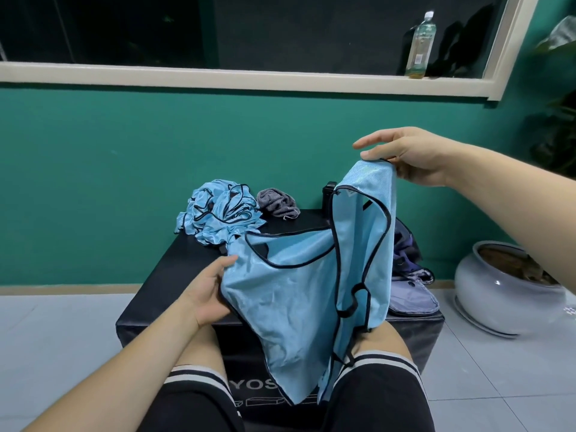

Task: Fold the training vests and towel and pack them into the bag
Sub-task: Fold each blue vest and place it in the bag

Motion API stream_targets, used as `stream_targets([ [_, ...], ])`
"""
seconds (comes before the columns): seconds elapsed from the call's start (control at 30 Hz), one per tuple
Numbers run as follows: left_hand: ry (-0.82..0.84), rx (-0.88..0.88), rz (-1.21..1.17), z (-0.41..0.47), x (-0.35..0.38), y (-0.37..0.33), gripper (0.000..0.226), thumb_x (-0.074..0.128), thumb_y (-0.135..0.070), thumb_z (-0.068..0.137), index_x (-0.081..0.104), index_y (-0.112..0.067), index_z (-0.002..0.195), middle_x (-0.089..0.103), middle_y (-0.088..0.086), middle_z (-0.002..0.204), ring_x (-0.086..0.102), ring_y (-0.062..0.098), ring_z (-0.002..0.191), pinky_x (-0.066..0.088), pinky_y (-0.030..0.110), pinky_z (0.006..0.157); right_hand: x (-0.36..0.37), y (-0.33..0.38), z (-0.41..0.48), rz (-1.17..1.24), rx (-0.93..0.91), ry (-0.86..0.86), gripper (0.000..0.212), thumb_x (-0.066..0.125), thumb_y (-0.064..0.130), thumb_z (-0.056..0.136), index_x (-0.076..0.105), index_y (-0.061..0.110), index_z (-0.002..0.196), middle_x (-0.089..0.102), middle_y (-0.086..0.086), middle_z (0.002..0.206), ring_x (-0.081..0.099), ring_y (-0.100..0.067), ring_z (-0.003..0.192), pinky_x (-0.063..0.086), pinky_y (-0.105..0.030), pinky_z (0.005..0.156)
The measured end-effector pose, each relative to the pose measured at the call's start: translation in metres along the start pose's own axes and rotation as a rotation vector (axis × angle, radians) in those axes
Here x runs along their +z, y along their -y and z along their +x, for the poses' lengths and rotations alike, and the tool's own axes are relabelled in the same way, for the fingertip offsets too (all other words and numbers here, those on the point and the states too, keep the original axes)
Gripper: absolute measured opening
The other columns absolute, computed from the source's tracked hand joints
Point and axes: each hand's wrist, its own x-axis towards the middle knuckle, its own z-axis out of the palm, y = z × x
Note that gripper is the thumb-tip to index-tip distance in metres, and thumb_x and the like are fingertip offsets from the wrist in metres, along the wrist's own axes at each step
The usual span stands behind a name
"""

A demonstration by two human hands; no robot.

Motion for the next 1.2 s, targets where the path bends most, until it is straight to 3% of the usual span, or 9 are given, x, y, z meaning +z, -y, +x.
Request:
stream_targets([
  [0.1, 0.009, 0.079, -0.024, -0.007, -0.001, -0.022, 0.058, 0.082, -0.034, 0.085, 0.068, -0.006, 0.133, 0.062, 0.022, 0.140, 0.058, 0.039, 0.133, 0.032, 0.061, 0.125, 0.004, 0.004, 0.003, -0.003, -0.008, 0.000, 0.033, 0.081, 0.017, 0.092, 0.077, 0.020, 0.125, 0.076, 0.000, 0.098, 0.066, -0.013, 0.079, 0.050, -0.023, 0.070],
  [0.23, 0.005, 0.166, -0.068, -0.014, 0.012, -0.050, 0.071, 0.066, -0.054, 0.099, 0.056, -0.008, 0.152, 0.056, 0.020, 0.154, 0.051, 0.038, 0.145, 0.030, 0.053, 0.128, 0.007, 0.012, 0.003, 0.013, -0.025, -0.013, 0.033, 0.080, 0.016, 0.093, 0.076, 0.019, 0.125, 0.076, 0.000, 0.098, 0.067, -0.011, 0.076, 0.054, -0.017, 0.061],
  [0.33, -0.006, 0.076, 0.016, -0.018, 0.018, -0.059, 0.076, 0.060, -0.061, 0.101, 0.058, -0.004, 0.151, 0.057, 0.021, 0.153, 0.050, 0.038, 0.146, 0.031, 0.052, 0.128, 0.008, 0.016, 0.002, 0.021, -0.033, -0.016, 0.032, 0.080, 0.016, 0.093, 0.076, 0.019, 0.125, 0.075, -0.002, 0.098, 0.065, -0.013, 0.075, 0.053, -0.016, 0.059],
  [0.43, -0.023, 0.033, 0.080, -0.019, 0.020, -0.064, 0.061, 0.063, -0.049, 0.104, 0.062, -0.006, 0.147, 0.056, 0.019, 0.154, 0.051, 0.036, 0.146, 0.035, 0.053, 0.126, 0.007, 0.018, 0.000, 0.018, -0.037, -0.013, 0.033, 0.081, 0.016, 0.092, 0.077, 0.019, 0.124, 0.076, -0.003, 0.099, 0.064, -0.014, 0.076, 0.053, -0.017, 0.059],
  [0.53, -0.043, 0.103, 0.111, -0.021, 0.026, -0.074, 0.052, 0.068, -0.033, 0.102, 0.063, -0.006, 0.146, 0.059, 0.019, 0.151, 0.057, 0.036, 0.140, 0.047, 0.052, 0.117, 0.006, 0.020, -0.001, 0.035, -0.051, -0.020, 0.035, 0.082, 0.013, 0.090, 0.076, 0.017, 0.125, 0.076, -0.004, 0.096, 0.065, -0.013, 0.070, 0.050, -0.017, 0.056],
  [0.63, -0.025, 0.161, 0.120, -0.023, 0.039, -0.086, 0.044, 0.062, -0.027, 0.104, 0.066, -0.003, 0.142, 0.067, 0.018, 0.141, 0.065, 0.034, 0.130, 0.050, 0.051, 0.110, 0.002, 0.020, 0.001, 0.041, -0.053, -0.031, 0.037, 0.084, 0.012, 0.088, 0.077, 0.018, 0.124, 0.075, -0.007, 0.100, 0.063, -0.016, 0.073, 0.048, -0.025, 0.068],
  [0.73, -0.070, 0.242, 0.148, -0.026, 0.048, -0.105, 0.038, 0.067, -0.028, 0.100, 0.067, -0.009, 0.133, 0.076, 0.008, 0.106, 0.074, 0.025, 0.092, 0.052, 0.045, 0.097, -0.002, 0.020, 0.002, 0.095, -0.069, -0.043, 0.036, 0.083, 0.010, 0.088, 0.078, 0.018, 0.123, 0.075, -0.008, 0.103, 0.059, -0.018, 0.075, 0.045, -0.032, 0.080],
  [0.97, -0.058, 0.556, 0.274, -0.046, 0.080, -0.162, 0.032, 0.064, -0.017, 0.103, 0.070, -0.019, 0.135, 0.074, 0.003, 0.123, 0.072, 0.015, 0.103, 0.061, 0.029, 0.092, -0.002, 0.031, 0.006, 0.257, -0.180, -0.136, 0.036, 0.080, 0.003, 0.089, 0.077, 0.014, 0.122, 0.075, -0.006, 0.104, 0.065, -0.019, 0.084, 0.050, -0.031, 0.081],
  [1.2, -0.161, 0.782, 0.277, -0.071, 0.115, -0.224, 0.014, 0.071, -0.012, 0.099, 0.070, -0.019, 0.111, 0.076, 0.001, 0.101, 0.073, 0.011, 0.085, 0.061, 0.024, 0.085, 0.006, 0.050, 0.007, 0.353, -0.313, -0.327, 0.031, 0.083, -0.005, 0.084, 0.079, 0.013, 0.109, 0.071, -0.003, 0.090, 0.067, -0.013, 0.075, 0.055, -0.027, 0.081],
])
